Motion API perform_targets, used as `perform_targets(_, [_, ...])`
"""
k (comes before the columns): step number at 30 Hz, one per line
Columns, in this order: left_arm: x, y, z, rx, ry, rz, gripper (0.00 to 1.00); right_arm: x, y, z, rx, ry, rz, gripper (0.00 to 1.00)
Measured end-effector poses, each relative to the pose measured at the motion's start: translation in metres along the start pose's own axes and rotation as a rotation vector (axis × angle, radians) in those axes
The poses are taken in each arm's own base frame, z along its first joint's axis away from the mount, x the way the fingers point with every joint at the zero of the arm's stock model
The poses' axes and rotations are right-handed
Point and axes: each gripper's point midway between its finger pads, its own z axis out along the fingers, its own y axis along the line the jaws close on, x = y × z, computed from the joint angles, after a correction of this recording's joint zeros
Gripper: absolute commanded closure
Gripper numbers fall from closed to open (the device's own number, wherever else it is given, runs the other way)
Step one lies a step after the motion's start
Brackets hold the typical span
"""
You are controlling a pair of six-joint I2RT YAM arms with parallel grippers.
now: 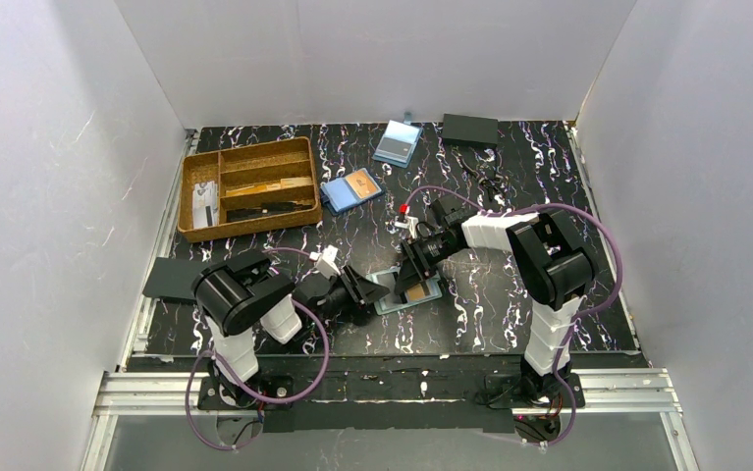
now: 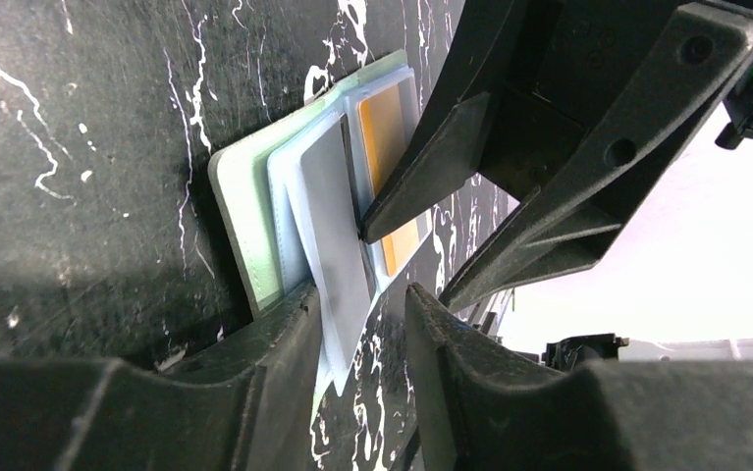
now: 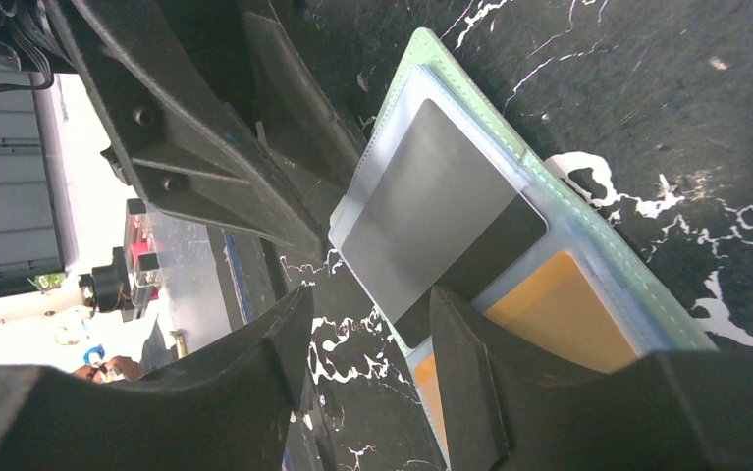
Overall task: Take the credit cards out of the card holder
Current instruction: Remove the credit card from the card holder.
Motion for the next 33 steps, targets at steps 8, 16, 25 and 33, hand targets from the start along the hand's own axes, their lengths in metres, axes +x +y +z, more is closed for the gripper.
perform_targets(8, [0.004, 0.007, 0.011, -0.021, 0.018, -0.029, 0.95, 0.0, 0.0, 0.0, 0.0, 0.0, 0.0, 0.44])
perform_targets(16, [0.004, 0.008, 0.01, -0.018, 0.022, -0.013, 1.0, -0.002, 0.004, -0.005, -0.014, 0.01, -0.029, 0.4])
perform_targets(25, [-0.005, -0.021, -0.005, 0.074, -0.005, 0.141, 1.0, -0.028, 0.02, -0.042, -0.001, -0.096, -0.136, 0.37])
perform_targets(33, [-0.018, -0.068, -0.017, 0.212, -0.04, 0.174, 1.0, -0.025, 0.035, -0.036, -0.157, -0.109, -0.07, 0.39])
